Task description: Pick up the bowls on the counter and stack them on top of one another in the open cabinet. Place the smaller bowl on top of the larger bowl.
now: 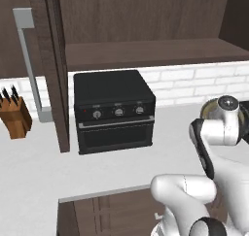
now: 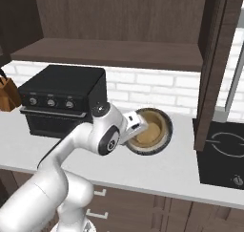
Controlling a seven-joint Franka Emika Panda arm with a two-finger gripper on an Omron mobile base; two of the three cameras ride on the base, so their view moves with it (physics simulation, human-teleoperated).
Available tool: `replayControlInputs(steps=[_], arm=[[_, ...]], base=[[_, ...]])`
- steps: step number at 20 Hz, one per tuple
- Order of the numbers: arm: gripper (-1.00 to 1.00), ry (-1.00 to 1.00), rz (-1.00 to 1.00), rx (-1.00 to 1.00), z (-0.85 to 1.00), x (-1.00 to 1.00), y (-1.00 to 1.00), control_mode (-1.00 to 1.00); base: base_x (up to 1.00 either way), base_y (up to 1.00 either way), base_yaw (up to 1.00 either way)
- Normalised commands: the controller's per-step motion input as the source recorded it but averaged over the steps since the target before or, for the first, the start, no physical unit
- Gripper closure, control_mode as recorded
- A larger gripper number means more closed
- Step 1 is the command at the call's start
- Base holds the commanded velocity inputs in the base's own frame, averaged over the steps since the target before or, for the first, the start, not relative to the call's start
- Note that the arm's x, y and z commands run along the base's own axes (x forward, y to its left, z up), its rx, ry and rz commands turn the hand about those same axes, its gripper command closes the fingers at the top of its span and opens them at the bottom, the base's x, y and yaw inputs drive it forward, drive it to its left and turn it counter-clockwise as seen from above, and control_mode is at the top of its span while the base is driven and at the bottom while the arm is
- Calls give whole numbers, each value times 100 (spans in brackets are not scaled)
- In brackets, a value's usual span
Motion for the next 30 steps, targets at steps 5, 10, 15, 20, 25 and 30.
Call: replayControlInputs(steps=[5,10,15,20,25,30], arm=[[100,-44,21,-10,100,-54,55,-100],[100,-38,24,-12,100,-39,63,-100],[100,-32,22,-12,100,-30,63,-100],[100,-16,20,-6,100,23,58,-100],[100,9,14,-6,100,94,56,-100],[100,42,14,-11,64,86,67,-100]], base=[[0,0,0],[0,0,0],[0,0,0],[0,0,0],[0,0,0],[0,0,0]])
